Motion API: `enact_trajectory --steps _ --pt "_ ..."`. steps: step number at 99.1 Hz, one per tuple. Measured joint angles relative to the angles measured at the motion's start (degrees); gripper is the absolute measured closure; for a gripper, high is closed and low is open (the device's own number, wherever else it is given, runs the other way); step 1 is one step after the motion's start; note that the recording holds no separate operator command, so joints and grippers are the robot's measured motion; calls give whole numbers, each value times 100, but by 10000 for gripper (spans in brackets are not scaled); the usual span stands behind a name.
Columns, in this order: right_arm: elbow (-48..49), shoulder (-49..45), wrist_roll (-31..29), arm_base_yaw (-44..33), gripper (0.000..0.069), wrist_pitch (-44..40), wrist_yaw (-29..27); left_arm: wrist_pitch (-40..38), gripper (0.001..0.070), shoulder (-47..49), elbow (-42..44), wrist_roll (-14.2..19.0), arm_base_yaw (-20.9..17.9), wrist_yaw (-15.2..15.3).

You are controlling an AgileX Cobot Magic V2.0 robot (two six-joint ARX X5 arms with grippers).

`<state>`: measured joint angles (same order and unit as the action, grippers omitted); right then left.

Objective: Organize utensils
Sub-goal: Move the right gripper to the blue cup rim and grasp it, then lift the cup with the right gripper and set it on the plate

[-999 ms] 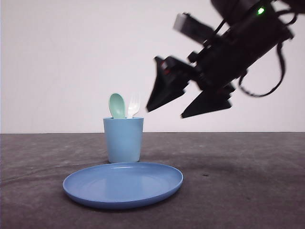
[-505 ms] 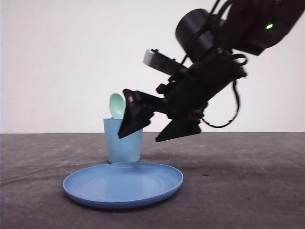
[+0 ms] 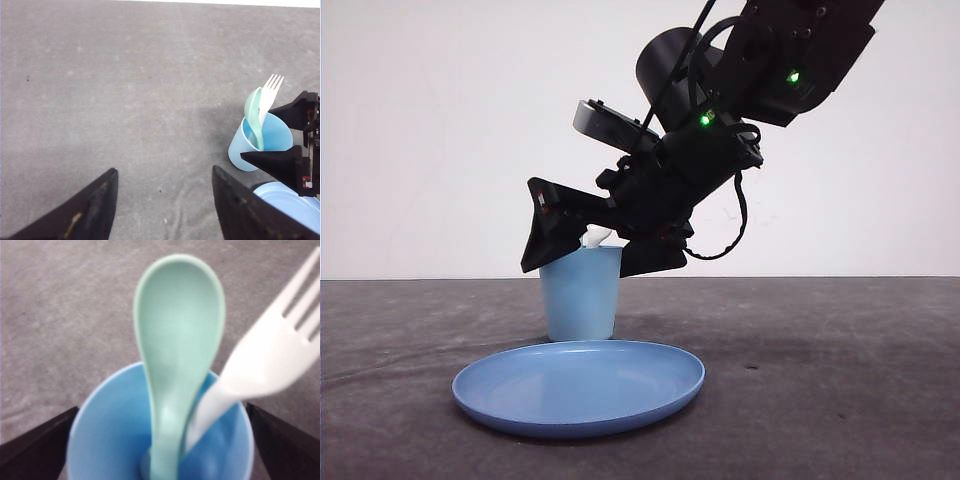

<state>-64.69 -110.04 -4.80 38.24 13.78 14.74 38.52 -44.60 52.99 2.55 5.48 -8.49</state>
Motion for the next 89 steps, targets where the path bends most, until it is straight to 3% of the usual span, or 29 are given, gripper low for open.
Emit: enact_trajectory --steps 10,17,44,72,89 --pt "0 -4 0 7 169 -9 0 0 352 0 0 0 0 0" --pt "0 -4 2 7 196 2 2 -2 352 0 0 0 0 0" --pt "0 214 0 11 203 -415 44 -11 352 0 0 0 0 0" --pt "4 1394 2 81 203 -1512 48 -24 352 -46 0 -2 0 0" --pt "389 2103 2 210 203 -1576 31 -13 352 -125 0 -2 0 0"
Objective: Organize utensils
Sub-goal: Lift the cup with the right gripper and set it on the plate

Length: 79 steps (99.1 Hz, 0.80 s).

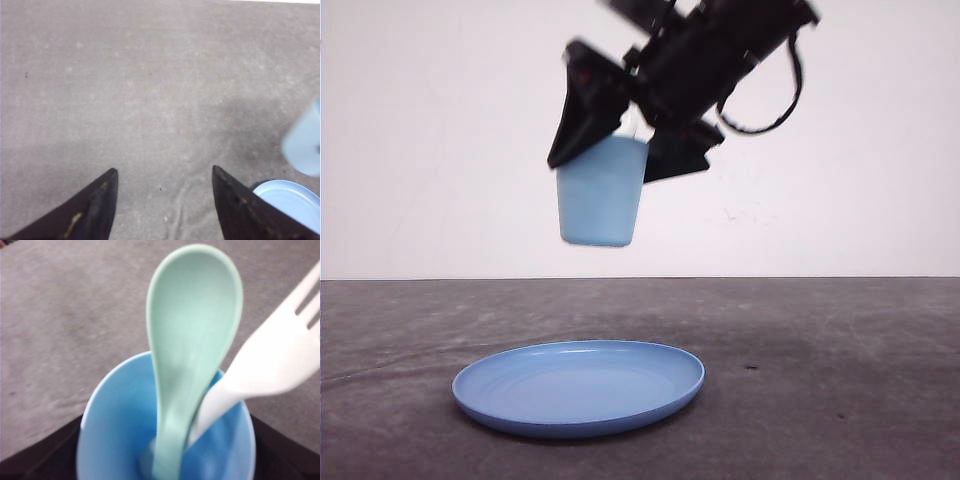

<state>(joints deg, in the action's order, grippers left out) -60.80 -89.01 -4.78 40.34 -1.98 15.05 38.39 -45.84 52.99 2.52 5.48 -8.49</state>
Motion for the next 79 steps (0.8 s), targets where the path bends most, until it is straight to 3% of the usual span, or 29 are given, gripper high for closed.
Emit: enact_trajectory --steps 38,79 --pt "1416 1495 0 531 205 0 -516 13 352 -72 0 -17 0 0" --pt "1980 1147 -4 1029 206 798 -616 15 352 -72 0 -17 -2 2"
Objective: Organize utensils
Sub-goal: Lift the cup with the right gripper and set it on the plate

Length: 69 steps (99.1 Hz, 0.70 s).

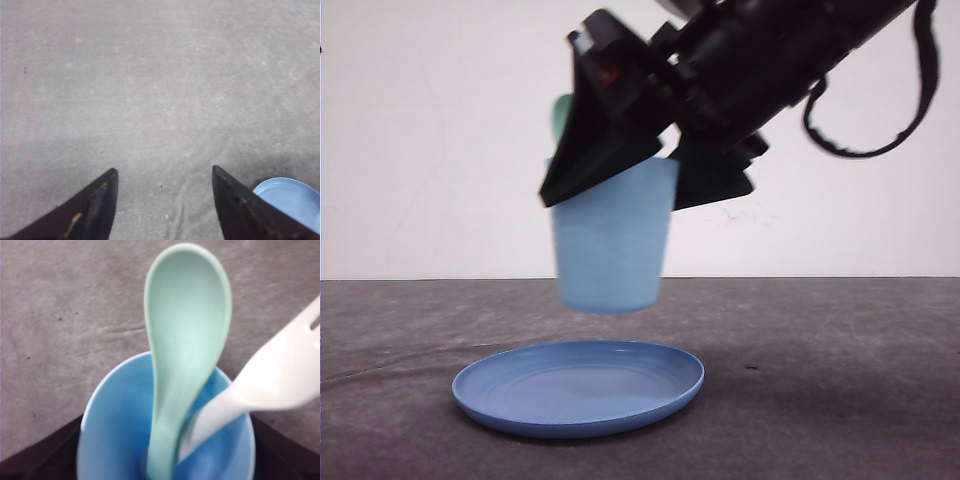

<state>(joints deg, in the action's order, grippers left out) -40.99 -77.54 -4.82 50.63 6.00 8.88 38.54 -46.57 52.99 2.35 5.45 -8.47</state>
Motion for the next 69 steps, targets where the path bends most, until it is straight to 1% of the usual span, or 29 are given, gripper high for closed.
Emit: enact_trajectory --steps 18,27,35,62,69 --pt "0 -581 0 111 206 518 -26 4 352 0 0 0 0 -2" --pt "0 -861 0 114 206 719 -166 4 352 0 0 0 2 -2" --pt "2 -1019 0 114 206 782 -310 2 352 0 0 0 0 -2" --pt "2 -1134 -4 131 205 811 -306 7 352 0 0 0 2 -2" --pt "2 -1134 -13 144 180 811 -302 7 352 0 0 0 2 -2"
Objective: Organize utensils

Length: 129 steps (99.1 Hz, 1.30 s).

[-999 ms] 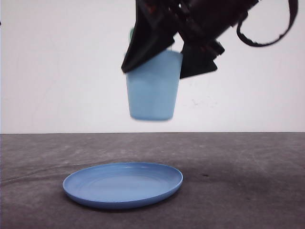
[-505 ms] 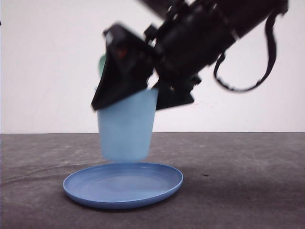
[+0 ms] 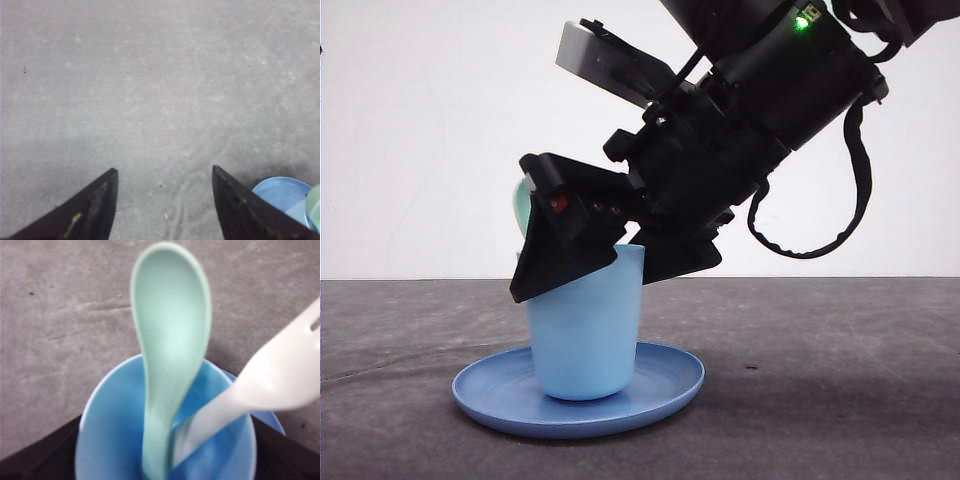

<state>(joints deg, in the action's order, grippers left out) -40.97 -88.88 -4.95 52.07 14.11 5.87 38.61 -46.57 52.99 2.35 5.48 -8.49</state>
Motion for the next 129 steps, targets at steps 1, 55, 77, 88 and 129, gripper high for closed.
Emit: enact_trajectory --steps 1,55,77,88,129 --pt "0 0 -2 0 175 0 2 0 352 0 0 0 -2 0" --pt "0 595 -94 -278 11 -1344 13 44 352 0 0 0 0 0" --pt "0 1635 -24 -802 11 -2865 11 107 352 0 0 0 -2 0" --pt "-13 2192 31 -1228 11 -3556 13 107 352 0 0 0 0 0" --pt "-66 3526 42 -3362 11 -5090 -13 184 352 0 0 0 0 0"
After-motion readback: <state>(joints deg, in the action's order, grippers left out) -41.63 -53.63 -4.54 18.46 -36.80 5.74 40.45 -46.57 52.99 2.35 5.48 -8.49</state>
